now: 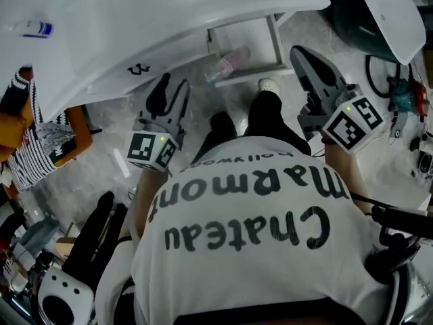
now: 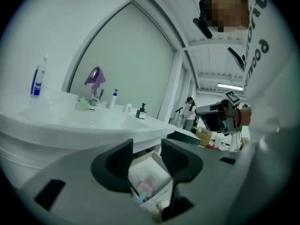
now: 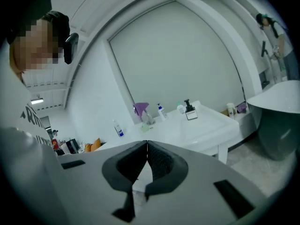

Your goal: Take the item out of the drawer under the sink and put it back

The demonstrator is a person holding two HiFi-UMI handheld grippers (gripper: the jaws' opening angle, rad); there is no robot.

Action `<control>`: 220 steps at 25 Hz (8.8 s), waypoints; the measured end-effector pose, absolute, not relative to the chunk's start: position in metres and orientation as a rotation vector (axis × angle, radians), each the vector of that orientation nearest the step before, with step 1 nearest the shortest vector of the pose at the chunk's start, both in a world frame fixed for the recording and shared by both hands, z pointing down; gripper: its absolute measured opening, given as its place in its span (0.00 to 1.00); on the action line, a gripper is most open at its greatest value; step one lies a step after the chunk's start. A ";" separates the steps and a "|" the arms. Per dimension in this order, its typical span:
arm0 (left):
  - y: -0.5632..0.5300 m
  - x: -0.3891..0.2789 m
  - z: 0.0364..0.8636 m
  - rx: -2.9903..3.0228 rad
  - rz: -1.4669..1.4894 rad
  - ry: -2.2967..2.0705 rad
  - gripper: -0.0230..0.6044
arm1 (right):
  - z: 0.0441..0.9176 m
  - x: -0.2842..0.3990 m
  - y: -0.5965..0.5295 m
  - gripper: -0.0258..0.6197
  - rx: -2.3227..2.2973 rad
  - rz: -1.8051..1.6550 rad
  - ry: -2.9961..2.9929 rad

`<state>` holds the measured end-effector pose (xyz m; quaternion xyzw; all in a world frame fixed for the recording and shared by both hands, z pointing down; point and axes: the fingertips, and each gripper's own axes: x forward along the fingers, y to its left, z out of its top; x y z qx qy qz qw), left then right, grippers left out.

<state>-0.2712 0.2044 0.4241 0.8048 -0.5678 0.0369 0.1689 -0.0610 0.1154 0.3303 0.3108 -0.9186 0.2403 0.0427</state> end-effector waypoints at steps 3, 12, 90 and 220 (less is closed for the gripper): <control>0.210 -0.269 0.464 2.285 0.190 -1.547 0.33 | 0.354 -0.052 0.149 0.06 1.044 0.832 -2.713; 0.187 -0.245 0.584 2.217 0.381 -1.370 0.37 | 0.395 -0.027 0.185 0.06 1.124 0.931 -2.521; 0.091 -0.180 0.626 2.252 0.502 -1.421 0.22 | 0.495 0.062 0.242 0.06 1.252 1.344 -2.278; -0.101 -0.103 0.184 2.645 -0.218 -1.863 0.21 | 0.265 0.130 -0.091 0.06 1.036 0.637 -2.945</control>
